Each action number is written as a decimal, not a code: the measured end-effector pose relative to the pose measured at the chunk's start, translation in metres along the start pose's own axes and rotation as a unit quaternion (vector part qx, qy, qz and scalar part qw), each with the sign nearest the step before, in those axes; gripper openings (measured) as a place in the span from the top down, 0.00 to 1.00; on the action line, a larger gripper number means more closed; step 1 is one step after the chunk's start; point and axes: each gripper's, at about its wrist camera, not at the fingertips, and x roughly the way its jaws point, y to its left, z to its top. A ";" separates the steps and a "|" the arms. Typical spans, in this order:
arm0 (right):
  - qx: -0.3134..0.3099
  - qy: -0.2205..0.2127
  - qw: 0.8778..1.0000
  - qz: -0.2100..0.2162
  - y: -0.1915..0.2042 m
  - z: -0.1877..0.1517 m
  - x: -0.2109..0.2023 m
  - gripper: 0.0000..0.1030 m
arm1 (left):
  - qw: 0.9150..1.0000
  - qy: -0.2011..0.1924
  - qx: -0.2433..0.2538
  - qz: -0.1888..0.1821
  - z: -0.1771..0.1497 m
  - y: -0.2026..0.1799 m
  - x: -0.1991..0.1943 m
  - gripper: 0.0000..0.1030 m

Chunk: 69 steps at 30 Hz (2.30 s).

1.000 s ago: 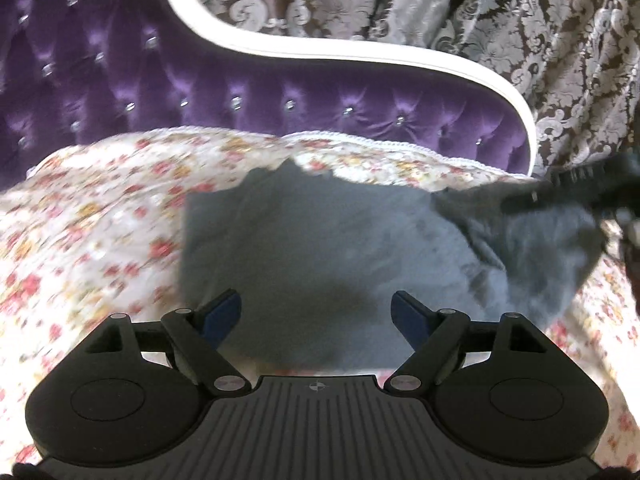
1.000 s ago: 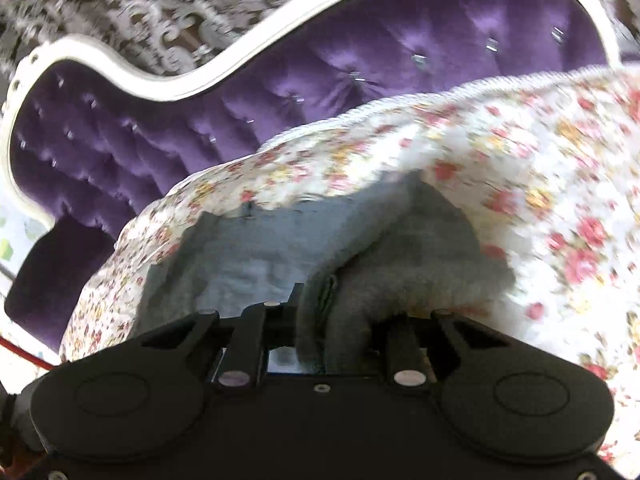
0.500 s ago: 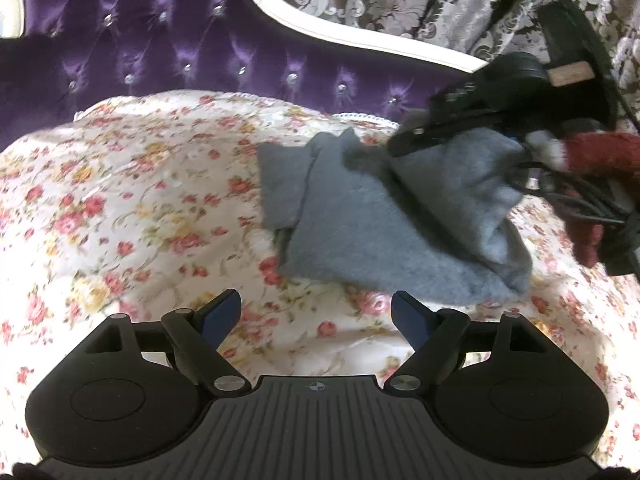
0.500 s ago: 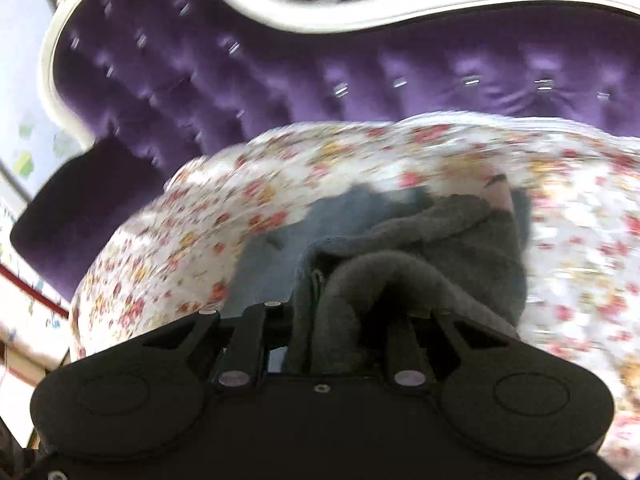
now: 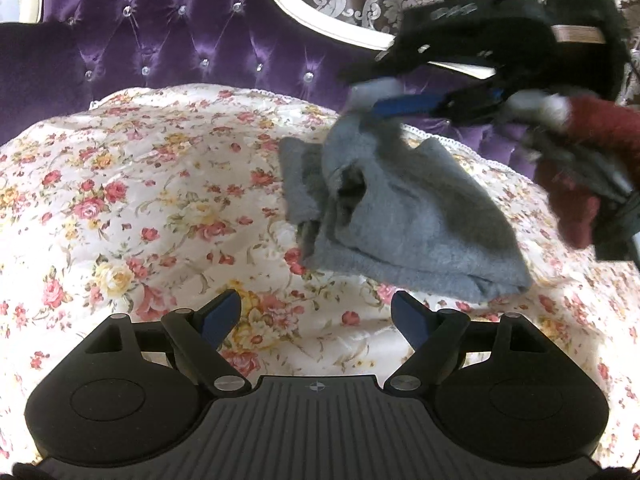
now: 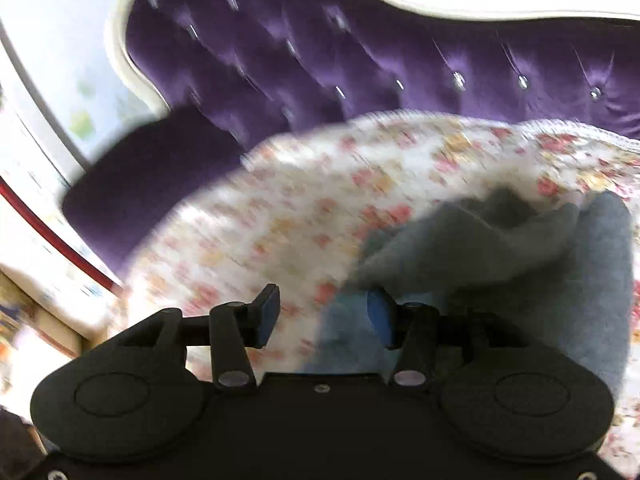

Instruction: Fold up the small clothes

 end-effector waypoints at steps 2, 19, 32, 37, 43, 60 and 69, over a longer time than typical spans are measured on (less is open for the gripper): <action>0.002 -0.028 1.000 0.010 -0.003 0.004 -0.020 0.45 | 1.000 -0.007 0.006 -0.001 0.003 -0.004 -0.005 0.21; -0.048 -0.039 0.983 -0.174 -0.062 -0.068 -0.068 0.43 | 0.991 -0.032 0.102 0.085 0.056 -0.041 0.055 0.20; -0.092 -0.051 0.980 -0.167 -0.051 -0.123 -0.078 0.33 | 0.999 0.030 0.024 0.037 0.059 -0.003 0.063 0.11; -0.036 -0.072 0.989 -0.125 -0.064 -0.128 -0.103 0.28 | 0.998 0.046 -0.001 -0.034 0.059 0.001 0.058 0.11; 0.031 -0.093 0.992 -0.076 -0.089 -0.124 -0.116 0.24 | 0.995 0.081 -0.026 -0.045 0.052 0.003 0.077 0.11; 0.164 -0.070 0.983 0.041 -0.157 -0.088 -0.045 0.16 | 0.989 0.065 -0.041 -0.128 0.065 -0.001 0.111 0.11; 0.171 -0.049 0.982 0.057 -0.155 -0.074 -0.029 0.54 | 0.969 0.099 -0.122 -0.193 0.069 0.006 0.123 0.63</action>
